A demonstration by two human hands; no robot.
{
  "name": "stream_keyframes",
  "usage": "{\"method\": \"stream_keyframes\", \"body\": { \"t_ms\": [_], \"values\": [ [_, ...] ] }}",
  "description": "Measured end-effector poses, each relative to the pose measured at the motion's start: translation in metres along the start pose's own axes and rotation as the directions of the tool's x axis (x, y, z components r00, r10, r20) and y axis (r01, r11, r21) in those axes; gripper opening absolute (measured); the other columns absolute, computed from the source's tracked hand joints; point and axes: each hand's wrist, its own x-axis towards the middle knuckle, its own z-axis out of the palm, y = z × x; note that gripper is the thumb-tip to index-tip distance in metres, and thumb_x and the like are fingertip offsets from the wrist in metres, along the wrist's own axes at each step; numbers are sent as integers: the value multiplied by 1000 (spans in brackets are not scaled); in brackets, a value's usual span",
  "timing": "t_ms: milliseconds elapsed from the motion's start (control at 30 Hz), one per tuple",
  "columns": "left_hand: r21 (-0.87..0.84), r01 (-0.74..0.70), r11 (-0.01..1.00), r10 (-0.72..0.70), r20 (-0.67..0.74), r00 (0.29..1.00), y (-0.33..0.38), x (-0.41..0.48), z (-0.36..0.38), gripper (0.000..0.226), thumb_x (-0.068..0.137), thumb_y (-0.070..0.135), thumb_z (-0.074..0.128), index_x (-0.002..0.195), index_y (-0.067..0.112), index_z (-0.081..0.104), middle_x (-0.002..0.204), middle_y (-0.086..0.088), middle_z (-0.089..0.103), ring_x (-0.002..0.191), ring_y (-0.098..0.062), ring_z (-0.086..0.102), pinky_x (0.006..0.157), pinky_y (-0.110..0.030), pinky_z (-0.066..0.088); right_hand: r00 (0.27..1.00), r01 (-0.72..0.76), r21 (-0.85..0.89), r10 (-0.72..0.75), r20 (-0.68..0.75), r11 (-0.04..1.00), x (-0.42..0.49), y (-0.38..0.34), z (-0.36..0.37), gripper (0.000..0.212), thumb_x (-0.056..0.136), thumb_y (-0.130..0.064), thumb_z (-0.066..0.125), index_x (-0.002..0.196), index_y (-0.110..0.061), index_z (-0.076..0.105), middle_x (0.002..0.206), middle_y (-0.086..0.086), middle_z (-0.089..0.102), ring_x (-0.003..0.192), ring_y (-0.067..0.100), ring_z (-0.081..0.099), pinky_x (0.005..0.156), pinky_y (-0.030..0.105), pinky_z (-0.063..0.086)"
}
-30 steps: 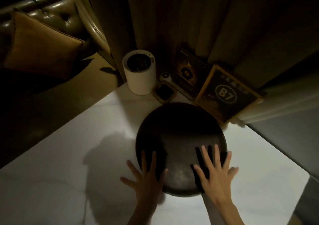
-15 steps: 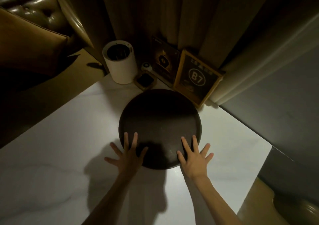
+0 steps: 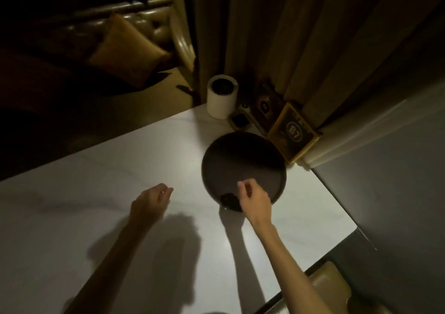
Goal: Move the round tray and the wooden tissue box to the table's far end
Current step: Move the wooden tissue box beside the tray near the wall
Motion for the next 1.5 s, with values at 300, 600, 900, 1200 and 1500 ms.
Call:
{"method": "stream_keyframes", "body": {
  "t_ms": [300, 600, 900, 1200, 1500],
  "values": [
    [-251, 499, 830, -558, -335, 759, -169, -237, -118, 30, 96, 30, 50, 76, 10, 60, 66, -10, 62, 61, -30, 58, 61, -35, 47, 860, 314, 160, -352, 370, 936, -188, -129, 138, 24, 97, -40, 49, 86, -25, 64, 82, -6, 72, 76, 15, 69, 73, 39, 56],
    [-635, 607, 477, -875, -277, 397, -265, -407, -136, 30, 96, 26, 53, 76, 7, 64, 70, -5, 67, 63, -20, 61, 64, -33, 50, 618, 322, 320, -453, 642, 891, -353, -185, 257, 33, 100, -37, 48, 79, -18, 65, 71, -1, 68, 64, 10, 64, 65, 23, 52],
    [-701, 695, 161, -926, 137, 352, -385, -420, -86, 59, 95, 31, 52, 145, 7, 32, 144, -17, 45, 126, -37, 50, 96, -39, 45, 512, 143, -61, -21, 859, 988, -405, -168, 380, 41, 95, -52, 45, 114, -20, 59, 110, 8, 67, 96, 28, 64, 94, 48, 53],
    [-730, 674, -112, -774, 490, 402, -442, -419, -55, 59, 89, 42, 61, 142, 29, 38, 140, -8, 49, 120, -32, 53, 90, -54, 54, 457, -38, -129, 132, 880, 991, -428, -138, 438, 49, 92, -52, 55, 129, -20, 54, 116, 11, 66, 96, 31, 68, 67, 36, 60],
    [-791, 604, -97, -808, 417, 416, -427, -412, -61, 41, 90, 26, 65, 129, 16, 54, 126, -17, 59, 110, -38, 59, 75, -54, 58, 456, 21, -96, 76, 887, 995, -414, -134, 444, 26, 95, -28, 59, 117, -14, 61, 96, 6, 69, 77, 20, 69, 57, 24, 59]
  ]
}}
